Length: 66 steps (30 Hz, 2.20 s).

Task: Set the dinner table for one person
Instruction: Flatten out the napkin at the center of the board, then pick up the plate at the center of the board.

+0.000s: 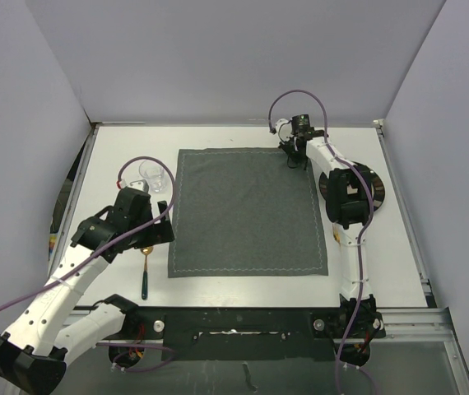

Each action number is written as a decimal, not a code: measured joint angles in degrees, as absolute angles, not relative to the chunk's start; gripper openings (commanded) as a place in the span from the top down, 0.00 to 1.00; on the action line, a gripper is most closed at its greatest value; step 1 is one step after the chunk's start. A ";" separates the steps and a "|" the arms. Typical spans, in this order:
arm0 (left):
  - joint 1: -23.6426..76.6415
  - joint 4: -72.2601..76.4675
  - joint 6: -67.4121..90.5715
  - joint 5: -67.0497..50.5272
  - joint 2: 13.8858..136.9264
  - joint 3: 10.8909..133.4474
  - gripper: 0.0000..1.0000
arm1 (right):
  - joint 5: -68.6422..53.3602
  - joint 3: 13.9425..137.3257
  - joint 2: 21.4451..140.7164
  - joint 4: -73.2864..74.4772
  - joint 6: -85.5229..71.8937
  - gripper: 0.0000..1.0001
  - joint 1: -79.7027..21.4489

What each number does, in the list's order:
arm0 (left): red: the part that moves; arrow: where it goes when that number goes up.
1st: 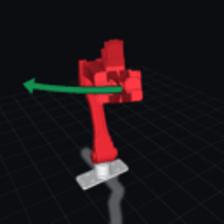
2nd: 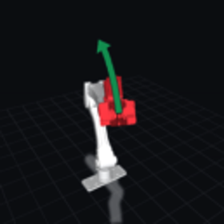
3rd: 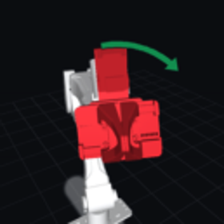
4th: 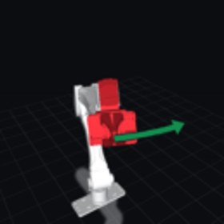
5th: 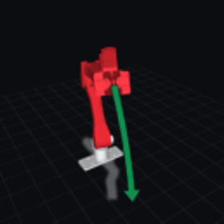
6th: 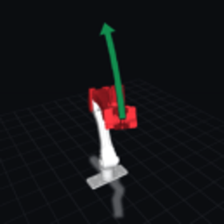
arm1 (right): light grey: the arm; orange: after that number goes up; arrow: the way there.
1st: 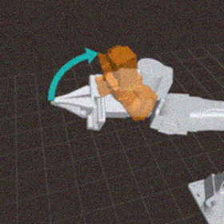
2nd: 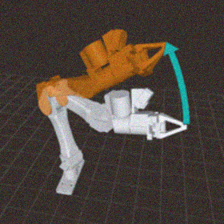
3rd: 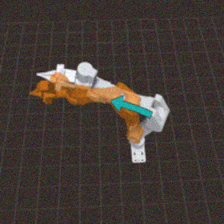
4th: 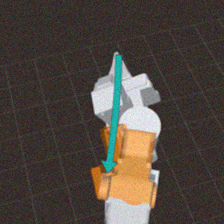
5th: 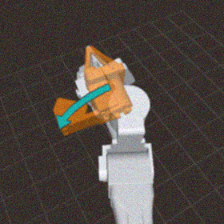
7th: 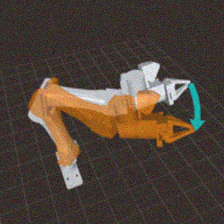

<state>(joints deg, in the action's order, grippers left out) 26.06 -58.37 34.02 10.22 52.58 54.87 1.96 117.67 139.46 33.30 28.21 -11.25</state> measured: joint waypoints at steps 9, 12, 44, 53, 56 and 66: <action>25.78 -57.19 34.00 10.02 52.75 54.87 0.02 | 1.93 117.23 139.31 33.06 28.10 0.87 -11.25; 25.78 -56.82 34.00 9.98 52.75 54.83 0.02 | 1.93 116.18 138.82 32.18 28.03 0.80 -11.25; 25.71 -56.23 33.67 10.94 46.15 52.21 0.02 | 8.64 101.75 109.93 34.33 22.90 1.00 -7.35; 24.27 -52.14 38.61 6.26 43.18 44.34 0.02 | 14.15 71.35 81.97 30.57 20.84 1.00 3.64; 24.27 -49.23 38.98 4.27 44.01 44.38 0.02 | 14.46 67.35 81.73 29.95 19.55 0.76 5.43; 24.21 -44.71 37.76 1.54 53.47 47.77 0.02 | -11.53 63.77 85.41 29.78 7.81 0.05 28.88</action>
